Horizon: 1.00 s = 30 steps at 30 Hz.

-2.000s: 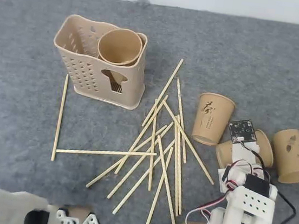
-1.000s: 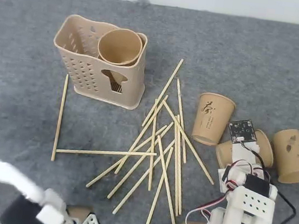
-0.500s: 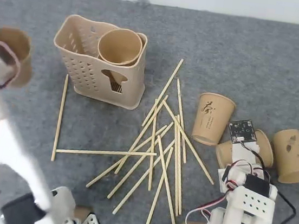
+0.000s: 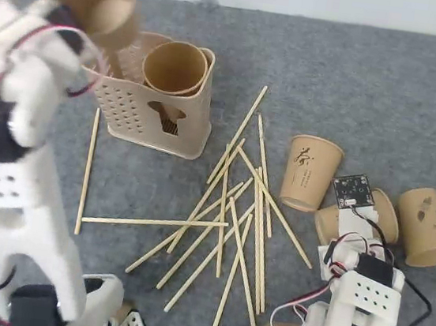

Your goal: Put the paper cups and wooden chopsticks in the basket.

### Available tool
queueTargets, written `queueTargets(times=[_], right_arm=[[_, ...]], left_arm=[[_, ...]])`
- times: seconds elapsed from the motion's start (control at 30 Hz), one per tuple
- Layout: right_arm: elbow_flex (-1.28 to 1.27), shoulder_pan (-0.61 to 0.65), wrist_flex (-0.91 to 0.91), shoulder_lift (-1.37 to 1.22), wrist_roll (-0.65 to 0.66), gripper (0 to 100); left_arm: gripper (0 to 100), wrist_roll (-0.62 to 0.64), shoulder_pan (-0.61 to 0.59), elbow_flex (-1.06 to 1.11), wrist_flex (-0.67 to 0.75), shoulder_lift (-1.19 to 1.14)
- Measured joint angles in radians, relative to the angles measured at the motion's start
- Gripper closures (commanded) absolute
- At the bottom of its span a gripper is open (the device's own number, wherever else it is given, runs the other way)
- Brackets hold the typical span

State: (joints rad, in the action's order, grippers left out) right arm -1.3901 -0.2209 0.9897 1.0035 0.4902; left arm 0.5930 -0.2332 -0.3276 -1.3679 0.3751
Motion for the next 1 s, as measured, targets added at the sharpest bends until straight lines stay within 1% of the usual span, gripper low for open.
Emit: queueTargets(times=[0.13, 0.33, 0.5, 0.7, 0.83, 1.0], right_arm=[[0.000, -0.017, 0.000, 0.000, 0.002, 98.2], [0.000, -0.038, 0.000, 0.000, 0.002, 98.2], [0.000, -0.040, -0.002, 0.000, 0.000, 98.2], [0.000, -0.040, -0.002, 0.000, 0.000, 98.2], [0.000, -0.040, -0.002, 0.000, 0.002, 98.2], [0.000, -0.040, -0.002, 0.000, 0.002, 98.2]], left_arm=[[99, 0.005, 0.107, -0.002, 0.032, 0.003], [99, 0.005, 0.184, -0.002, 0.035, -0.126], [99, 0.005, 0.186, -0.002, 0.014, -0.249], [99, 0.005, 0.186, -0.002, -0.037, -0.262], [96, 0.005, 0.186, 0.000, -0.051, -0.262], [96, -0.015, 0.186, -0.018, -0.141, -0.262]])
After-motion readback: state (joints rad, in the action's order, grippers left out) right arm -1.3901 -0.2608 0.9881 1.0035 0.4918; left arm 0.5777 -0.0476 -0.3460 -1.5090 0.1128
